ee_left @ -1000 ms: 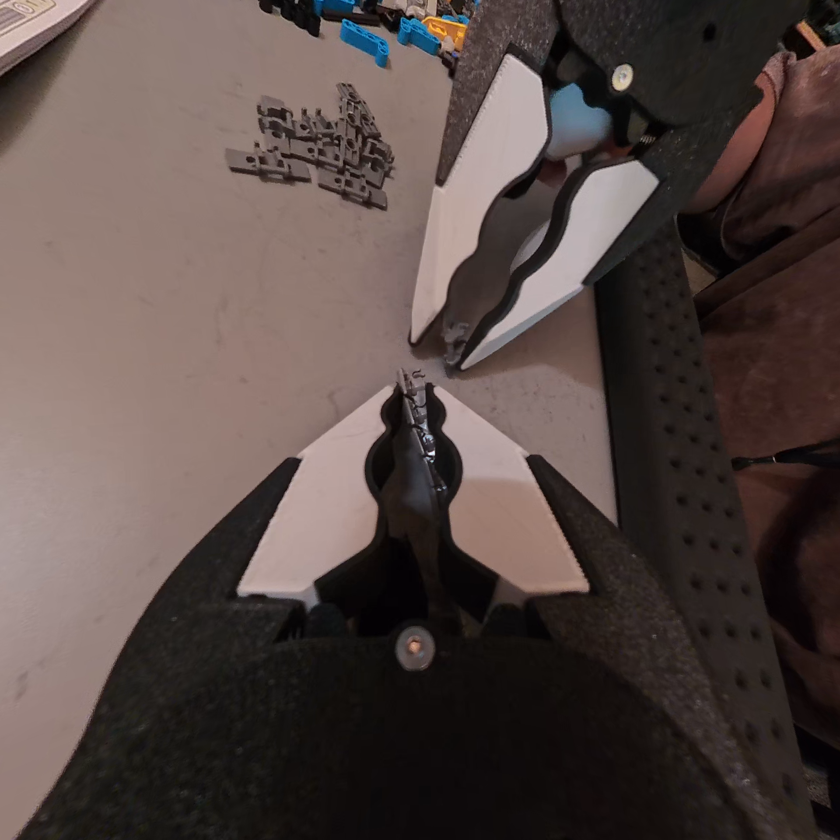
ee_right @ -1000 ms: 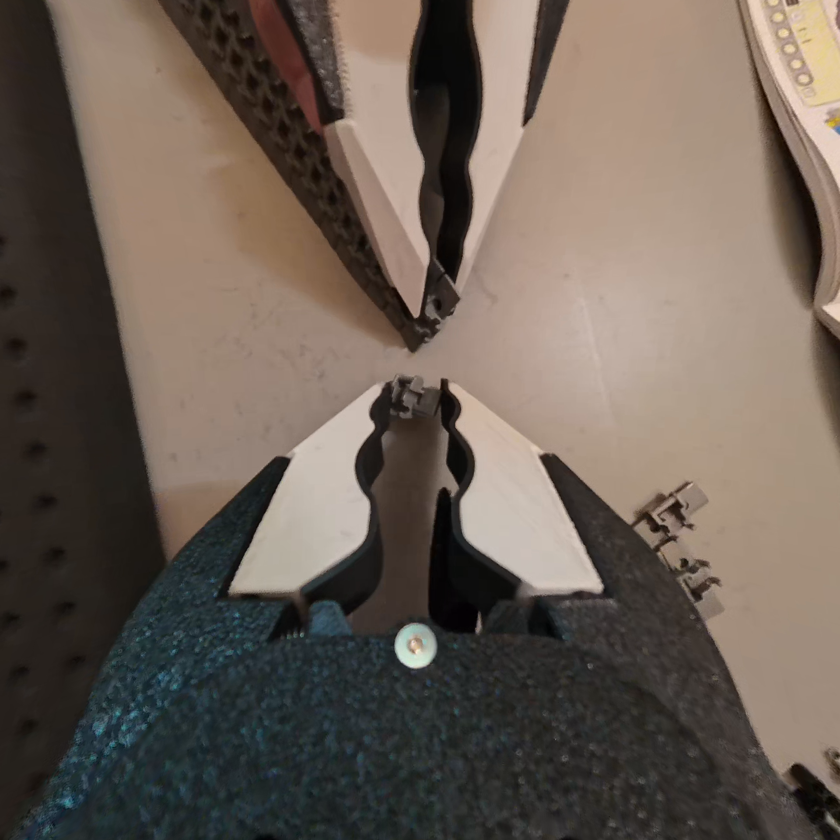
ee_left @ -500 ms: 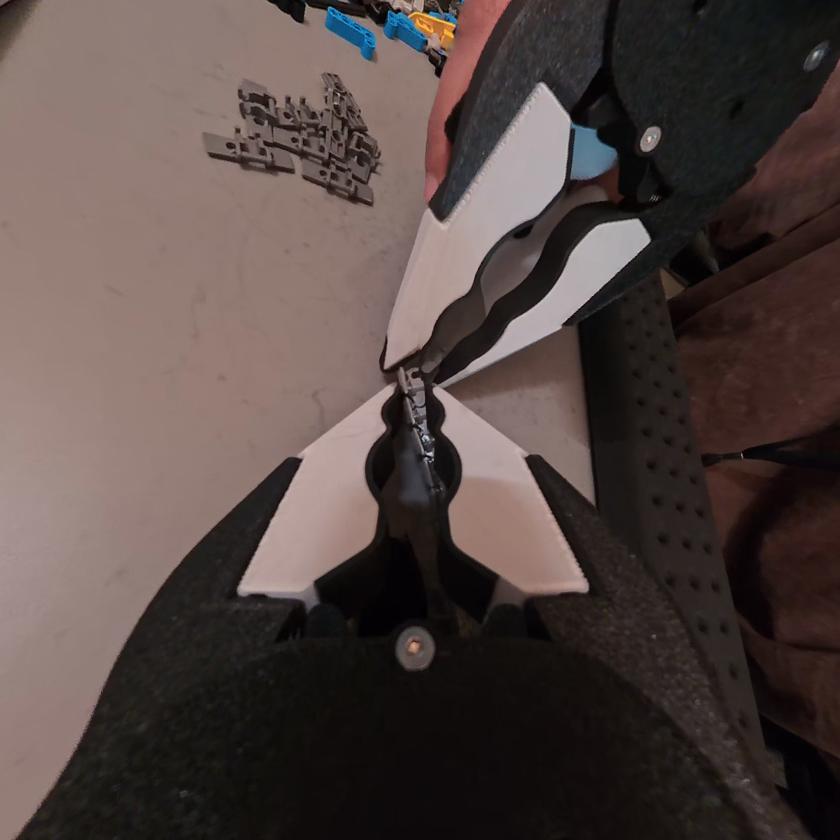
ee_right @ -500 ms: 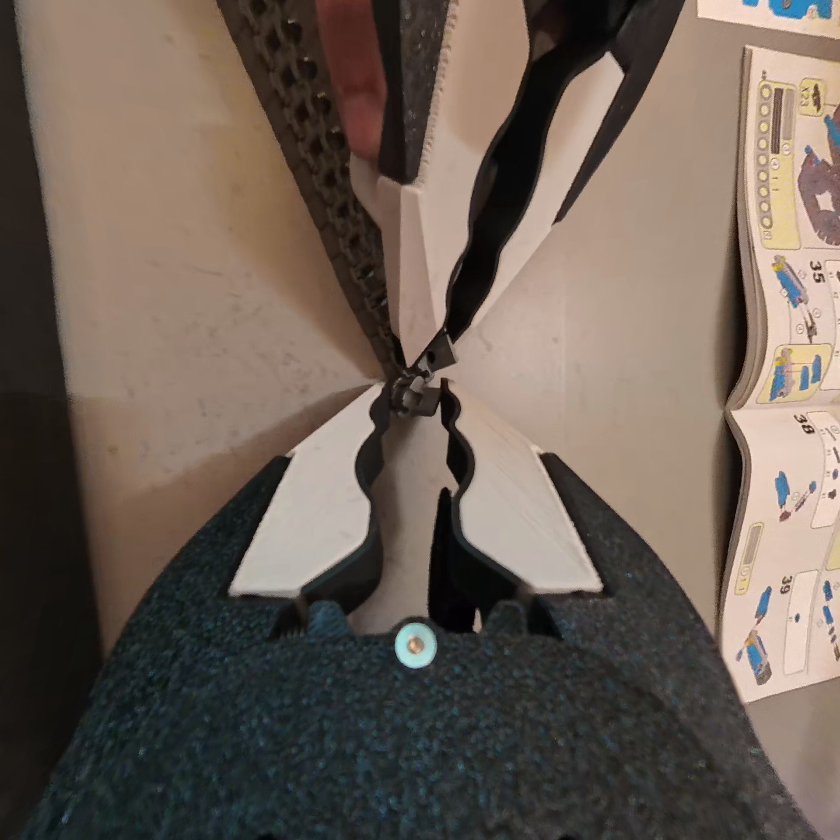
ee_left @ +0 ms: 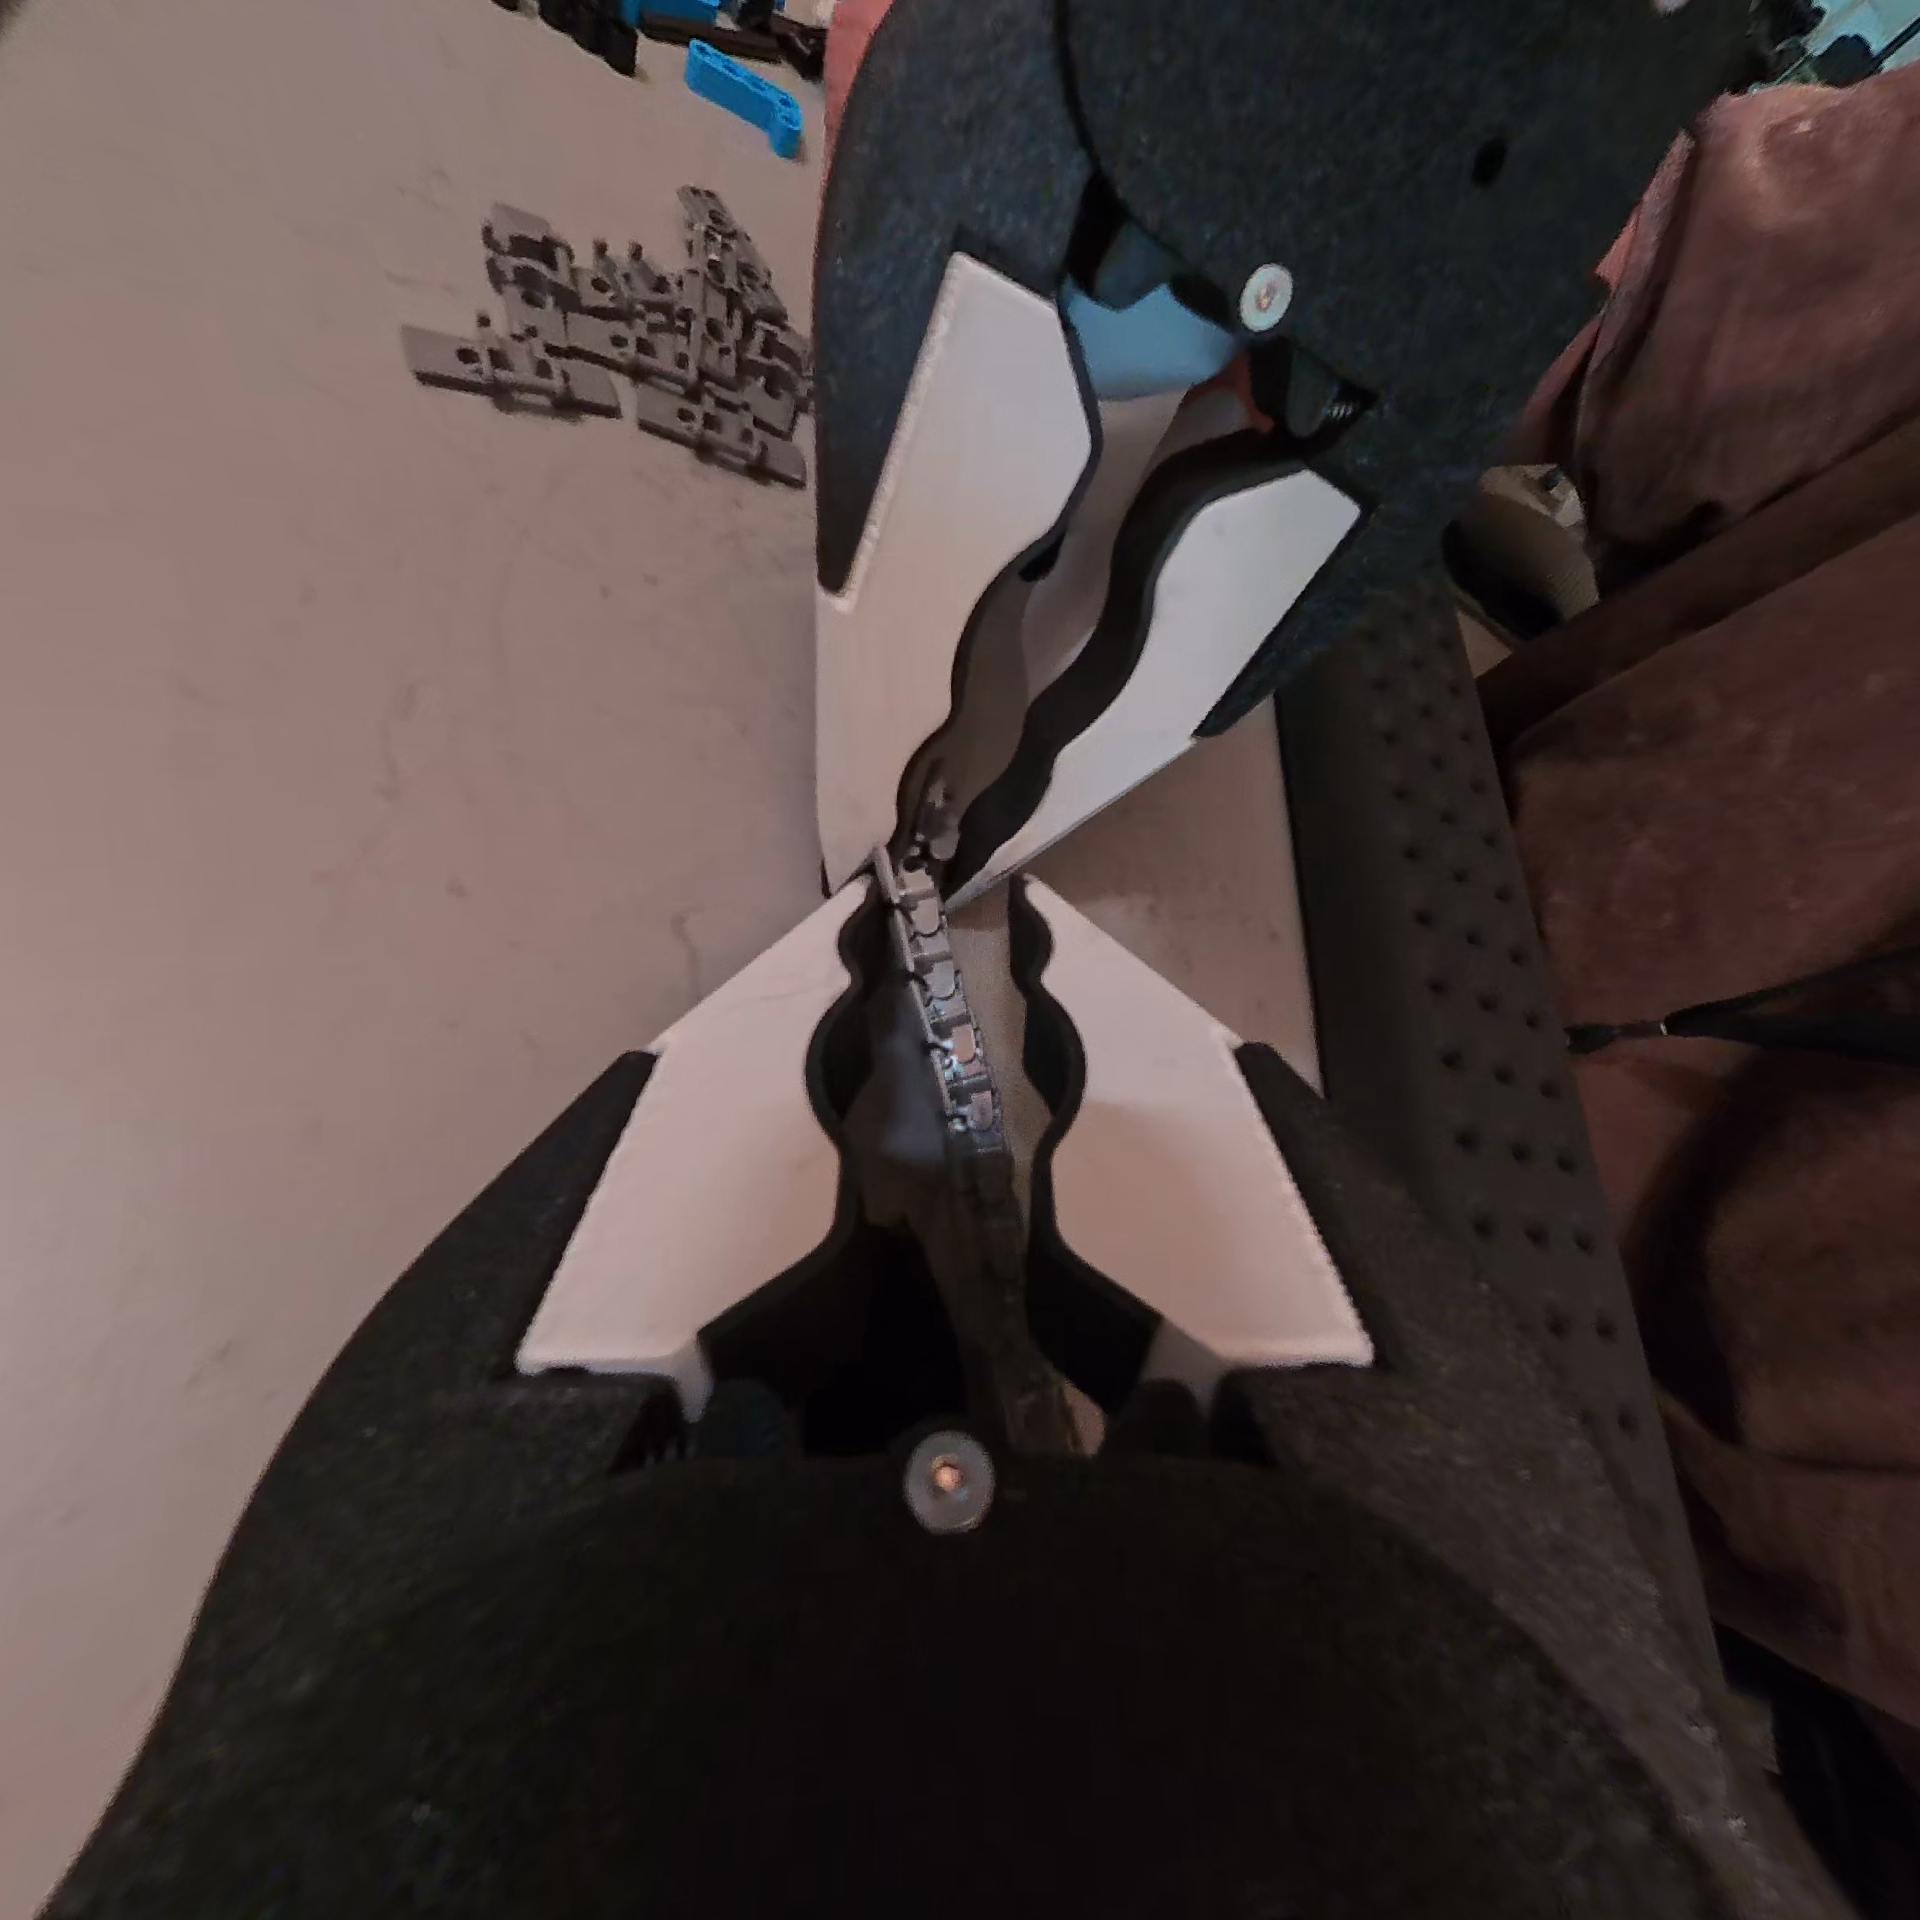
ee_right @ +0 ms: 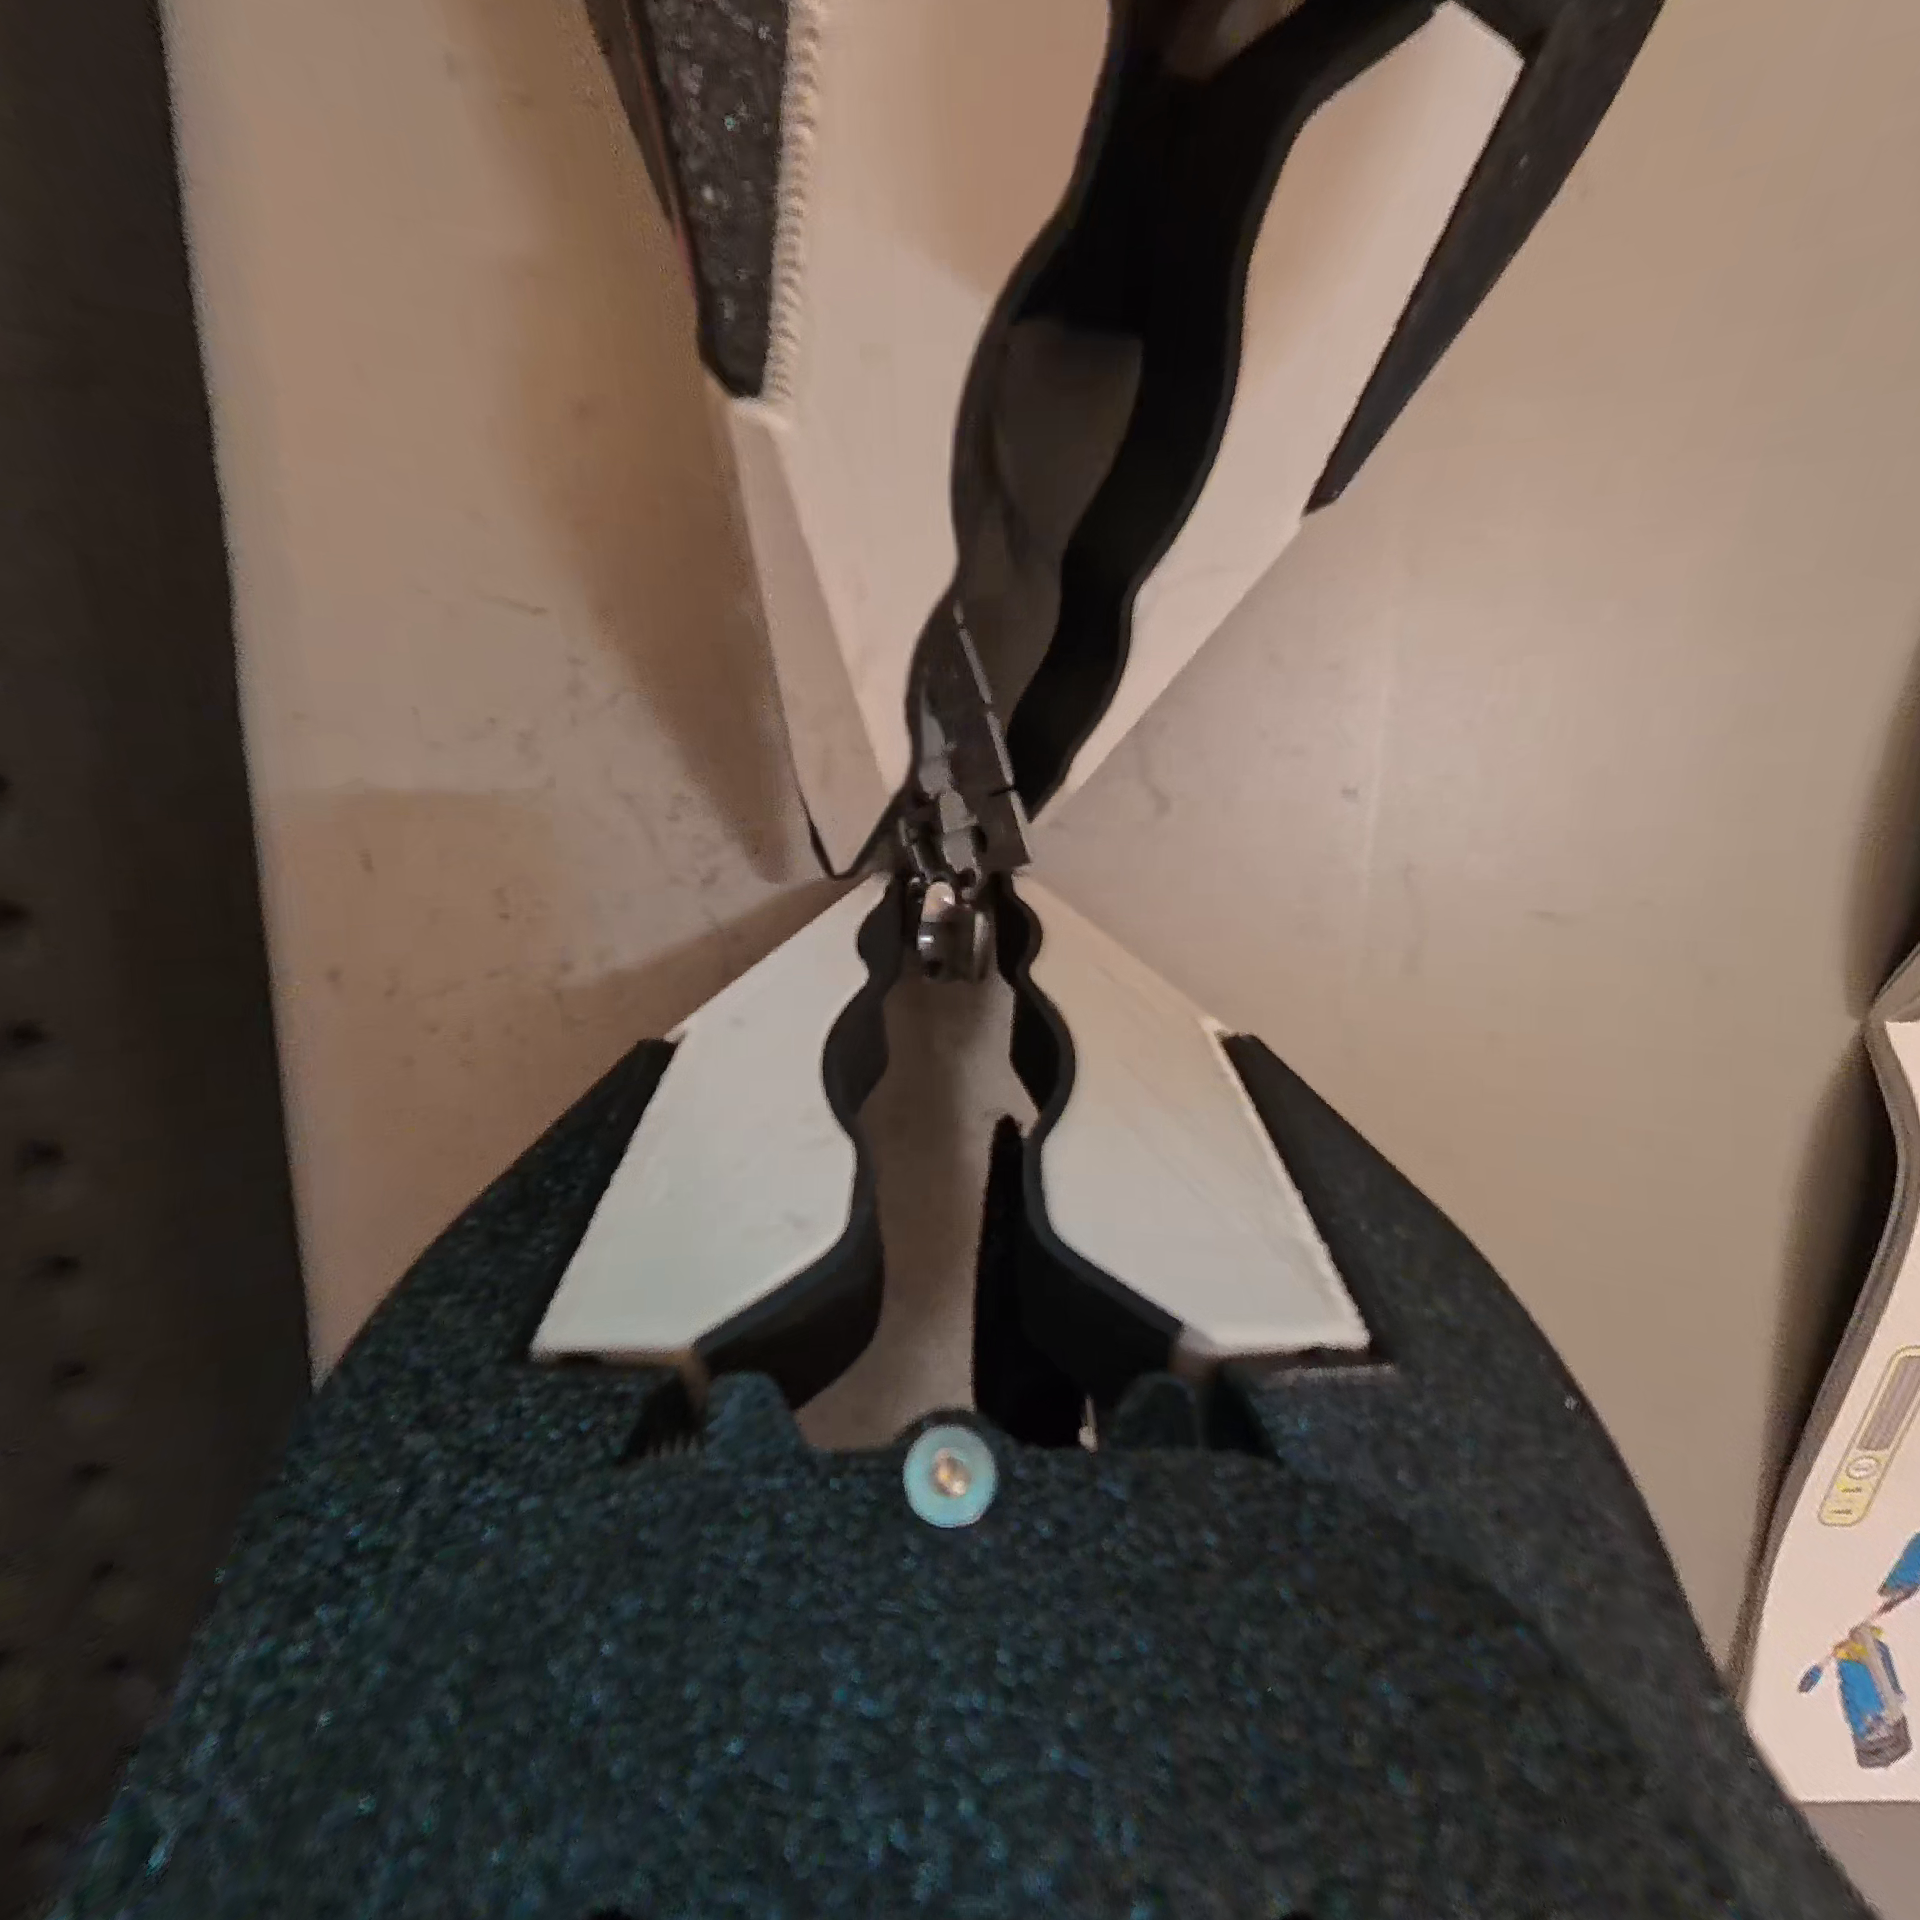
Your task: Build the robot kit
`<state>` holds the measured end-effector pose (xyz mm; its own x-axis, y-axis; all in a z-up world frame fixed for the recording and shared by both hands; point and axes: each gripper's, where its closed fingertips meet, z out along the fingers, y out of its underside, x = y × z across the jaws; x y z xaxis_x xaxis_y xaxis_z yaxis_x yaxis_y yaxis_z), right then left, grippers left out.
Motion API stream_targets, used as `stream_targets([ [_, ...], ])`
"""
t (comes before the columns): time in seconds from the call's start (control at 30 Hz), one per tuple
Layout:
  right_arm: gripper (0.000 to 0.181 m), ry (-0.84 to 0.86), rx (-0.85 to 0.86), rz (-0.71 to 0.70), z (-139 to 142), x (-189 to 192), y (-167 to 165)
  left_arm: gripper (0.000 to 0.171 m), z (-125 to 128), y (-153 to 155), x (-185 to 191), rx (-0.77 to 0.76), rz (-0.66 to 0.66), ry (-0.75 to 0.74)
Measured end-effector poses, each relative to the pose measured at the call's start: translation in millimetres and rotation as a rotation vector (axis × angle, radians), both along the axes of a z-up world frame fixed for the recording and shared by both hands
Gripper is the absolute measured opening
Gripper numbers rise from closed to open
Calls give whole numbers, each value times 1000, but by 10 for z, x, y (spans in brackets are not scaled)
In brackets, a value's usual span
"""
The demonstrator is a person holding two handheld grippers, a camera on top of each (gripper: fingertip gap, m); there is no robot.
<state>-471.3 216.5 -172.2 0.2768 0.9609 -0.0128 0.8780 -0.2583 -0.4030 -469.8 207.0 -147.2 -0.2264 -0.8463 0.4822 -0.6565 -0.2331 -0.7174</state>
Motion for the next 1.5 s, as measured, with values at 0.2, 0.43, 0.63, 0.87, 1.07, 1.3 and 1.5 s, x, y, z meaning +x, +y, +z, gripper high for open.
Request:
stream_targets([
  [0.2,16,5,10,31,1,1,0,18,-6,16,18,-17,14,12],
  [0.43,16,28,19,43,2,1,-3,8,-14,47,38,-70,65,43],
  [0.63,16,60,36,56,3,2,-6,7,-26,51,46,-1,65,29],
  [0.87,32,147,-1,86,11,-21,-54,7,19,-55,33,175,-42,-49],
  [1.07,31,174,-46,87,18,-13,-48,9,8,-48,53,240,-53,-26],
  [1.3,28,174,-32,99,14,-4,-36,10,13,-83,60,63,-92,4],
  [1.5,27,178,-17,92,15,16,-34,8,-17,-51,56,-3,-84,48],
])
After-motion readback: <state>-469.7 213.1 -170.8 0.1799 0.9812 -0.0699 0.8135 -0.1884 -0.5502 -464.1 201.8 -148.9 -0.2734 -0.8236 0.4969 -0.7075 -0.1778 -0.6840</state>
